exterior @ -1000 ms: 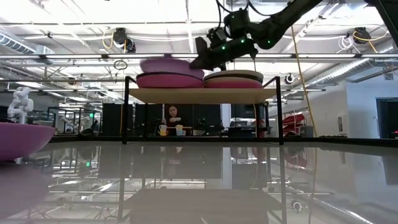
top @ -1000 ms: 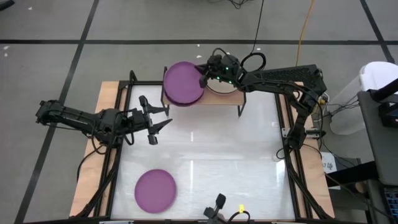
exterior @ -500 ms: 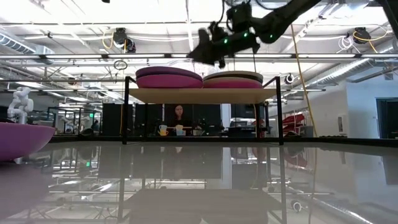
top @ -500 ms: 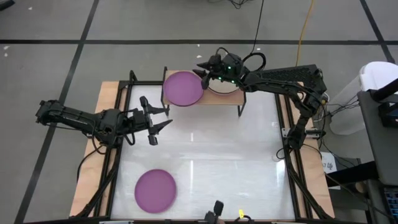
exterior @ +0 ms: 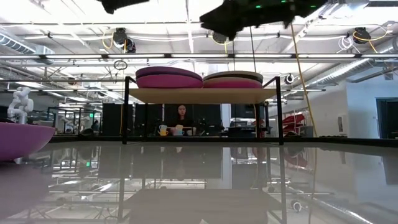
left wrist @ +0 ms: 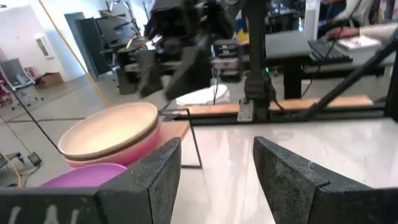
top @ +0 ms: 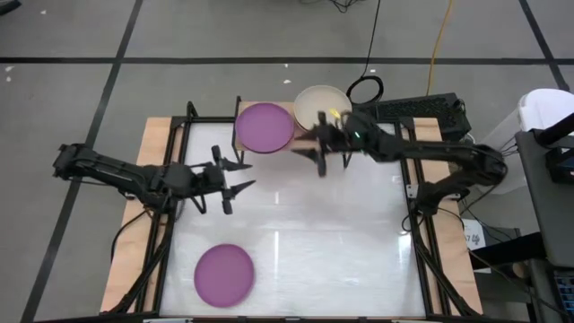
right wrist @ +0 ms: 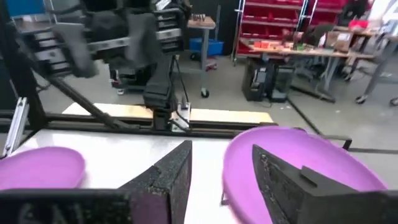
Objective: Place and stack plates onto a shelf
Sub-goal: Stack the violet plate on top of the violet plate on the shelf
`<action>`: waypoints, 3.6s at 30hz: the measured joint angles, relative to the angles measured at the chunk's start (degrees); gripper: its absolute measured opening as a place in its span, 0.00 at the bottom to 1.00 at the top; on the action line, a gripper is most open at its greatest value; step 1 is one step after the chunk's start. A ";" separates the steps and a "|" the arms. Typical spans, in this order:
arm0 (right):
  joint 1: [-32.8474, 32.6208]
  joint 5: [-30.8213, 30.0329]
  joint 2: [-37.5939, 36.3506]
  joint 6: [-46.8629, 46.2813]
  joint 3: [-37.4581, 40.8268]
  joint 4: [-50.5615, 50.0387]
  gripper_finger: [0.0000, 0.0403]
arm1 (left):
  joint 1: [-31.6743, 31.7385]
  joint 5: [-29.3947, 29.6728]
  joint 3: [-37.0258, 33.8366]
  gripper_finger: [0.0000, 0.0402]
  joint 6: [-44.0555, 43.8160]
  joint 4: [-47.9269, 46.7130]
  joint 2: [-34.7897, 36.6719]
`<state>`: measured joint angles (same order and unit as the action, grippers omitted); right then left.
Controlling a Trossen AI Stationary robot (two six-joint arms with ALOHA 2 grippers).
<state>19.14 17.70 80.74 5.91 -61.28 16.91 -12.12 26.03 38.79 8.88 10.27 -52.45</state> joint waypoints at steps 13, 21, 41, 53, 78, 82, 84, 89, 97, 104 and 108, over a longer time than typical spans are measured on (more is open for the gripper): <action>-14.07 -12.14 -19.78 -1.96 28.33 17.93 0.36 | 0.00 -5.70 2.90 0.51 1.76 0.11 -10.72; -18.35 -14.99 -25.04 -2.21 33.11 17.95 0.36 | 0.00 -14.49 5.06 0.51 -8.30 -12.86 -14.02; -22.06 -17.97 -23.24 -5.70 36.66 19.81 0.36 | -1.62 -27.00 5.17 0.51 -20.63 -32.34 -22.54; -23.41 -17.97 -23.24 -5.41 36.66 19.87 0.36 | -1.79 -31.79 5.14 0.51 -22.75 -40.97 -22.60; -23.39 -19.41 -23.22 -5.02 36.66 19.71 0.36 | -9.75 -37.07 5.07 0.50 -24.18 -38.59 -36.32; -23.39 -19.41 -23.22 -4.92 36.66 19.73 0.36 | -9.46 -37.24 5.09 0.36 -21.74 -38.61 -36.63; -23.39 -19.49 -23.22 -4.81 36.66 19.75 0.36 | -9.09 -37.42 5.09 0.24 -20.92 -38.68 -36.61; -23.39 -19.59 -23.22 -4.81 36.66 19.74 0.36 | -7.24 -40.66 5.27 0.04 -19.43 -38.27 -36.48; -23.37 -22.36 -23.22 -4.58 36.66 19.77 0.36 | -3.94 -37.60 12.12 0.03 -14.01 -40.49 -35.11; -23.35 -22.45 -23.24 -4.59 36.66 19.97 0.36 | 2.36 -30.35 24.31 0.03 -5.04 -55.29 -32.77; -23.35 -22.47 -23.24 -4.59 36.66 20.15 0.36 | 7.52 -24.48 32.92 0.03 0.14 -61.76 -31.69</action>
<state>-4.21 -4.77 57.49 1.32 -24.62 37.05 -4.60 1.56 71.71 9.03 -51.48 -84.14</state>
